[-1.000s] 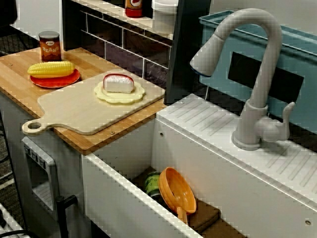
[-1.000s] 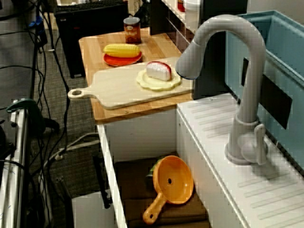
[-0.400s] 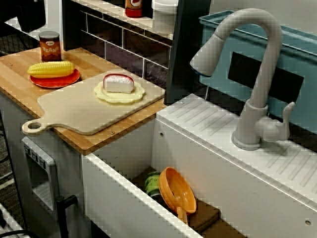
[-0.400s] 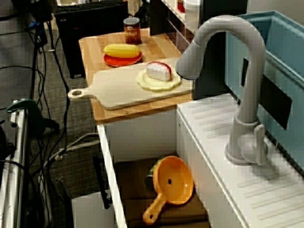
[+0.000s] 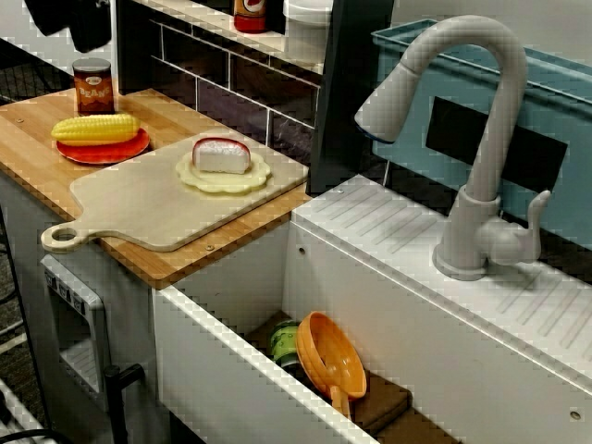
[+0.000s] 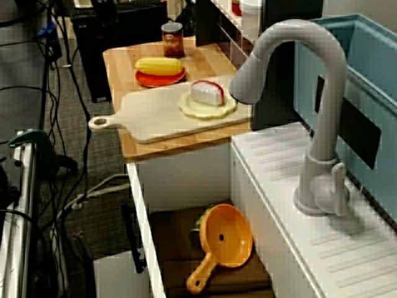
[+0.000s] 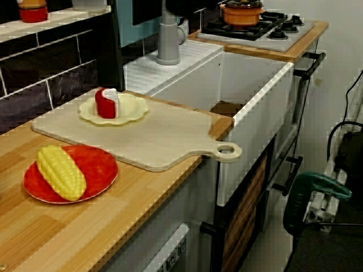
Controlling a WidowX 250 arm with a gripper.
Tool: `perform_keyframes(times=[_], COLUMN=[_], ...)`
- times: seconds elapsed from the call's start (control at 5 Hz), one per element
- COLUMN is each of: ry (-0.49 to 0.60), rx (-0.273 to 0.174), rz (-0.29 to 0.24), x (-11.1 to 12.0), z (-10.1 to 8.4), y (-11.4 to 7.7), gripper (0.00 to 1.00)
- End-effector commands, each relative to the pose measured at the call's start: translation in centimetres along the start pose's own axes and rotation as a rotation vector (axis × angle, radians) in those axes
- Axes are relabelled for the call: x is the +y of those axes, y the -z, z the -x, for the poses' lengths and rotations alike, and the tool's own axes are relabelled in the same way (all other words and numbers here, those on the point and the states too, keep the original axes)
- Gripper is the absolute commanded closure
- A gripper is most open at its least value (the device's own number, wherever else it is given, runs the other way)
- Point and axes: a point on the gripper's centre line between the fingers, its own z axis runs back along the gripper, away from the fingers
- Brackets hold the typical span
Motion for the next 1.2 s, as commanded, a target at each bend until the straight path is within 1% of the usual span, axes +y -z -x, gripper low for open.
perform_keyframes(times=[0.0,0.2,0.4,0.6,0.8,1.0], ry=[0.191,0.308,0.303,0.316,0.332,0.341], rx=[-0.051,-0.074,-0.075,-0.095,-0.133,-0.150], rz=[-0.035,-0.011,0.016,-0.010,-0.012,-0.022], x=[4.0,5.2,6.9,8.0,8.7,8.8], z=[-3.2,-3.9,-5.0,-5.3,-5.3,-5.4], y=[3.5,5.0,5.4,5.2,5.4,6.2], gripper=[0.00,0.00,0.00,0.00,0.00,0.00])
